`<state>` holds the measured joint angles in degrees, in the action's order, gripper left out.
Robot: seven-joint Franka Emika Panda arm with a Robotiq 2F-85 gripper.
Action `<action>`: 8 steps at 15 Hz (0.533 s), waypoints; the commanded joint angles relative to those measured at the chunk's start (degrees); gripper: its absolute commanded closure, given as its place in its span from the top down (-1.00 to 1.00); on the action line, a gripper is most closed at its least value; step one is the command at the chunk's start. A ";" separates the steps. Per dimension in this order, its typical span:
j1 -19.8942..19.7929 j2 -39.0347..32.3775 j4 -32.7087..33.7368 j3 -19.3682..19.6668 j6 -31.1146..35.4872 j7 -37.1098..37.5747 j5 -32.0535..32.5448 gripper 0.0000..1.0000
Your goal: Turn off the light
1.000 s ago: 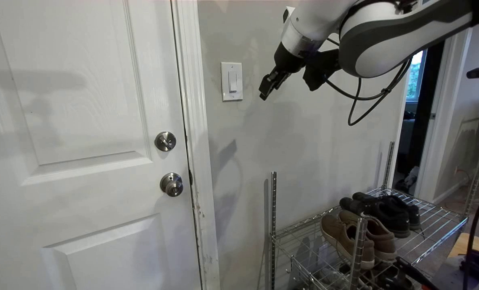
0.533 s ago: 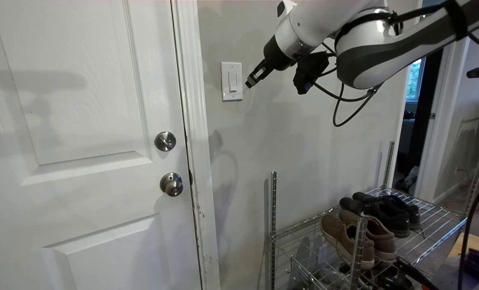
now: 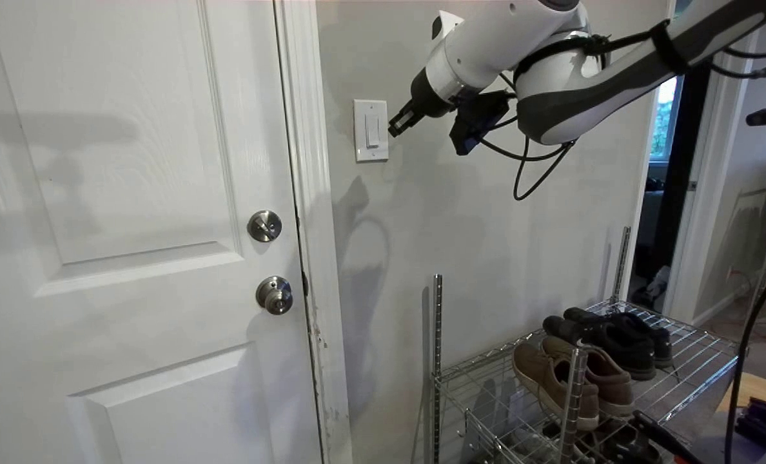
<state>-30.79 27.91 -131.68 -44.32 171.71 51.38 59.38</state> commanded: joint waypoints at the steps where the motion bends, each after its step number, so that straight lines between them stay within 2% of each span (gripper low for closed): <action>1: -6.62 -3.18 4.26 -6.17 0.75 3.41 2.88 -0.86; 8: -17.04 -5.29 7.95 -15.11 0.64 3.39 2.09 -0.88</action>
<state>-43.72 24.05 -125.69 -56.27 171.71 52.43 59.48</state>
